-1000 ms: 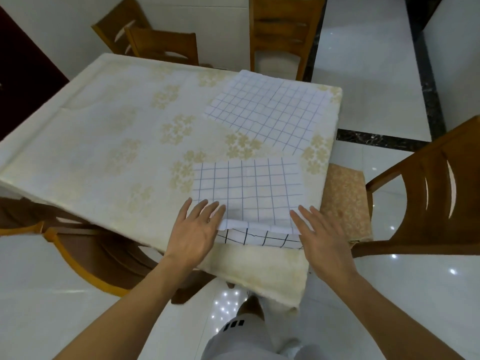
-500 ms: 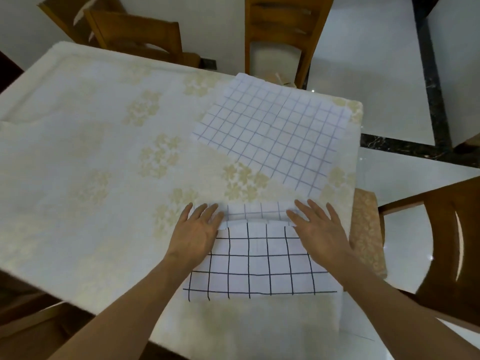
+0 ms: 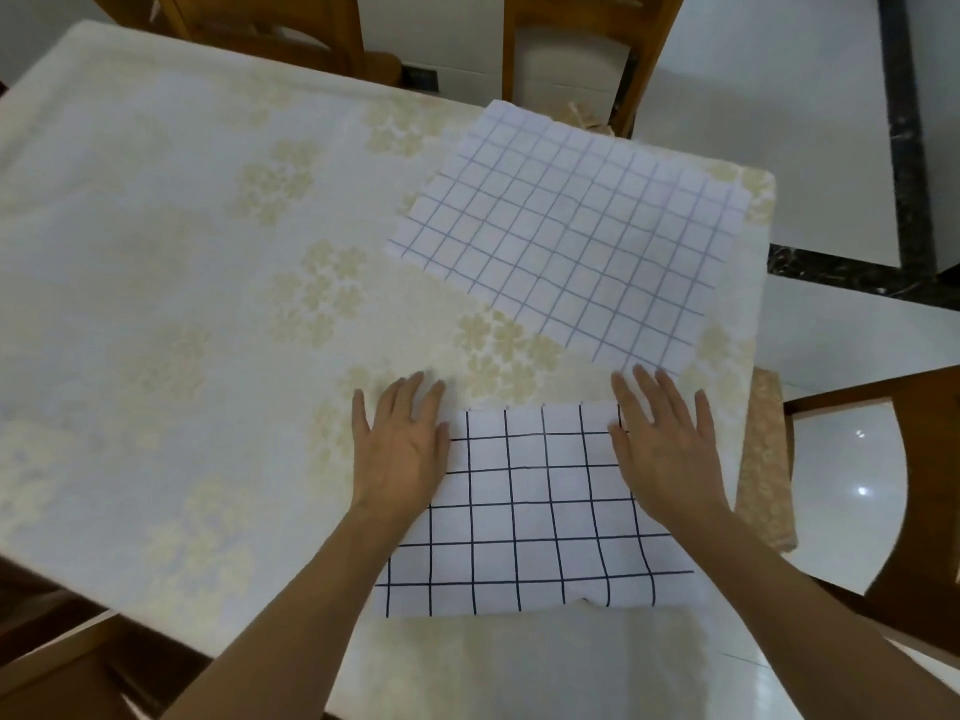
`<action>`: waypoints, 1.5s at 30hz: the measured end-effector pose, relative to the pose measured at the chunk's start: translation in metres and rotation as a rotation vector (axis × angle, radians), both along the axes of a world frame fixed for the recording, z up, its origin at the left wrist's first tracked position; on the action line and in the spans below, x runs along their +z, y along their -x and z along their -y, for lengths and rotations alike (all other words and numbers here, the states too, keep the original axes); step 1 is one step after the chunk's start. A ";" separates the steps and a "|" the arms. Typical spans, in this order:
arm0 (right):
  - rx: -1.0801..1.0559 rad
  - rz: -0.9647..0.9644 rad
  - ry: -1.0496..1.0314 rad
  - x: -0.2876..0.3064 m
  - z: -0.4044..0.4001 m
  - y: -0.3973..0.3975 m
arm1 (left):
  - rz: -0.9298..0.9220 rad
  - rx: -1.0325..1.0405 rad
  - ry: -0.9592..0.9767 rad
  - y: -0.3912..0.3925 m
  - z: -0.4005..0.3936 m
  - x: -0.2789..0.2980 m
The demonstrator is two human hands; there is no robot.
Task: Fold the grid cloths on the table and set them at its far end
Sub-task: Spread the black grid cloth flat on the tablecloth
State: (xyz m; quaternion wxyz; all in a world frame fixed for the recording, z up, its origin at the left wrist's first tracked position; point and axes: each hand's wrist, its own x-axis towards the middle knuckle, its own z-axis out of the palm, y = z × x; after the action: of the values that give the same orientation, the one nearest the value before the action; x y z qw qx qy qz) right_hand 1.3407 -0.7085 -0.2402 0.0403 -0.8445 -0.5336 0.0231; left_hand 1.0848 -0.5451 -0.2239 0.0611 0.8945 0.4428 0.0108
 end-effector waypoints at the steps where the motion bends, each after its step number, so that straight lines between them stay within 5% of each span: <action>1: -0.001 -0.007 -0.013 0.002 0.006 0.005 | 0.026 -0.005 0.009 0.002 0.011 0.002; 10: -0.025 -0.160 0.048 -0.021 0.044 0.033 | -0.019 -0.062 0.103 0.019 0.070 -0.032; 23: 0.020 -0.089 0.046 -0.037 0.044 0.021 | -0.051 -0.075 0.072 0.021 0.054 -0.051; 34: 0.091 -0.180 0.053 -0.028 0.085 0.072 | -0.050 -0.084 0.103 0.045 0.119 -0.044; 45: 0.123 -0.046 0.133 -0.040 0.101 0.045 | -0.072 -0.081 0.089 0.063 0.118 -0.051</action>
State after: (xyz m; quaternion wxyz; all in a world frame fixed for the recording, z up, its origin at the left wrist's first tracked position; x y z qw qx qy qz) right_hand 1.2955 -0.8098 -0.2801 -0.0051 -0.8102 -0.5806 0.0802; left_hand 1.0220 -0.6633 -0.2752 0.0854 0.9079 0.4080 -0.0435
